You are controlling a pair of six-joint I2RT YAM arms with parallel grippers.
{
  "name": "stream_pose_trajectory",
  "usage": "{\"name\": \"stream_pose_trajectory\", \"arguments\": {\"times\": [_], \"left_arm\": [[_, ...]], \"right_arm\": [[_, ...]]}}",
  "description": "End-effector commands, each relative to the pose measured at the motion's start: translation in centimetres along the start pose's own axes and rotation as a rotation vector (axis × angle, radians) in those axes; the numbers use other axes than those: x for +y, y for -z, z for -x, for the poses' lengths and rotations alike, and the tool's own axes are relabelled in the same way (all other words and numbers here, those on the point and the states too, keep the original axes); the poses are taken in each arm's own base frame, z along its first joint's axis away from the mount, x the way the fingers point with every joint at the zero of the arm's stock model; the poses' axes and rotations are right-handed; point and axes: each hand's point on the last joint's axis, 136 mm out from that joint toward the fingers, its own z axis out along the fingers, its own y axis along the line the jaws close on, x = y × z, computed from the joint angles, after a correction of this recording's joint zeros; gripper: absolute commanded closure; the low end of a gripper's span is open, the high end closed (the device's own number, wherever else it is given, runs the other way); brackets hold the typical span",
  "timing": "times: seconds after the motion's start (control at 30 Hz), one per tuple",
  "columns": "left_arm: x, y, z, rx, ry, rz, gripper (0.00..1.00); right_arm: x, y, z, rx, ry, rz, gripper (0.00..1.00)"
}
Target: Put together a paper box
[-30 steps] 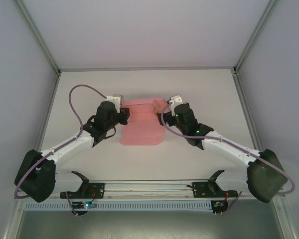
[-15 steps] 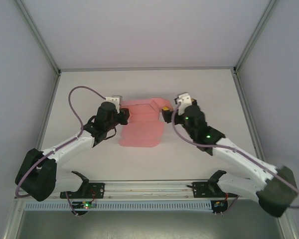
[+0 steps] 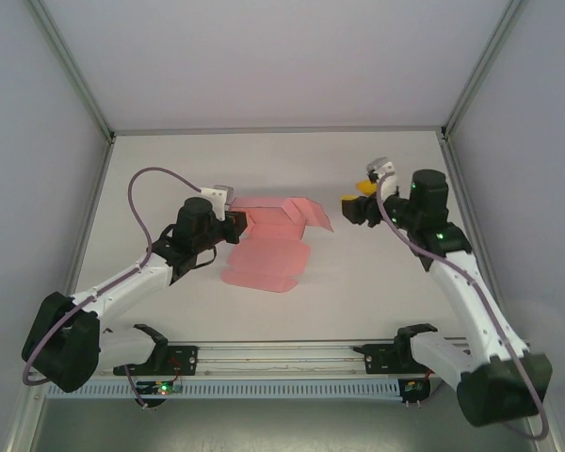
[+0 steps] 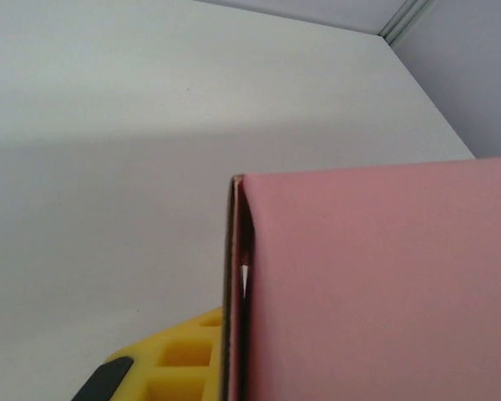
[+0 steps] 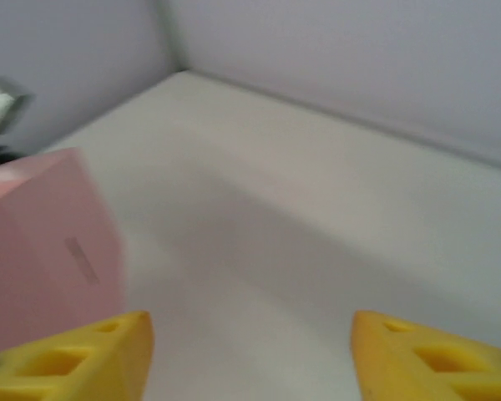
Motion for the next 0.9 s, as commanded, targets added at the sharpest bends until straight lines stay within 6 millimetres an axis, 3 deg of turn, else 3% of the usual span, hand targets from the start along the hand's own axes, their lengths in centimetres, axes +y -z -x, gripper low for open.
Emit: {"name": "stream_pose_trajectory", "arguments": {"times": [0.0, 0.2, 0.5, 0.63, 0.73, 0.87], "left_arm": [[-0.6, 0.5, 1.8, -0.06, -0.037, -0.028, 1.0], [0.0, -0.1, 1.9, -0.049, -0.033, 0.009, 1.0], [-0.1, -0.9, 2.0, -0.038, -0.016, -0.006, 1.0], [-0.7, -0.8, 2.0, -0.036, -0.015, -0.039, 1.0], [-0.9, -0.6, 1.9, -0.034, -0.015, -0.049, 1.0], [-0.6, -0.3, 1.8, -0.034, -0.015, -0.032, 1.0]], "right_arm": [[5.3, -0.9, -0.3, 0.038, 0.031, 0.341, 0.45], [8.9, -2.4, -2.3, 0.129, 0.137, 0.486, 0.53], [11.9, -5.7, -5.3, 0.236, 0.194, 0.518, 0.47], [10.6, -8.7, -5.1, 0.233, 0.207, 0.368, 0.43], [7.5, -10.7, -4.2, 0.224, 0.215, 0.106, 0.4], [3.5, -11.1, -2.9, 0.168, 0.223, -0.227, 0.41]]}}
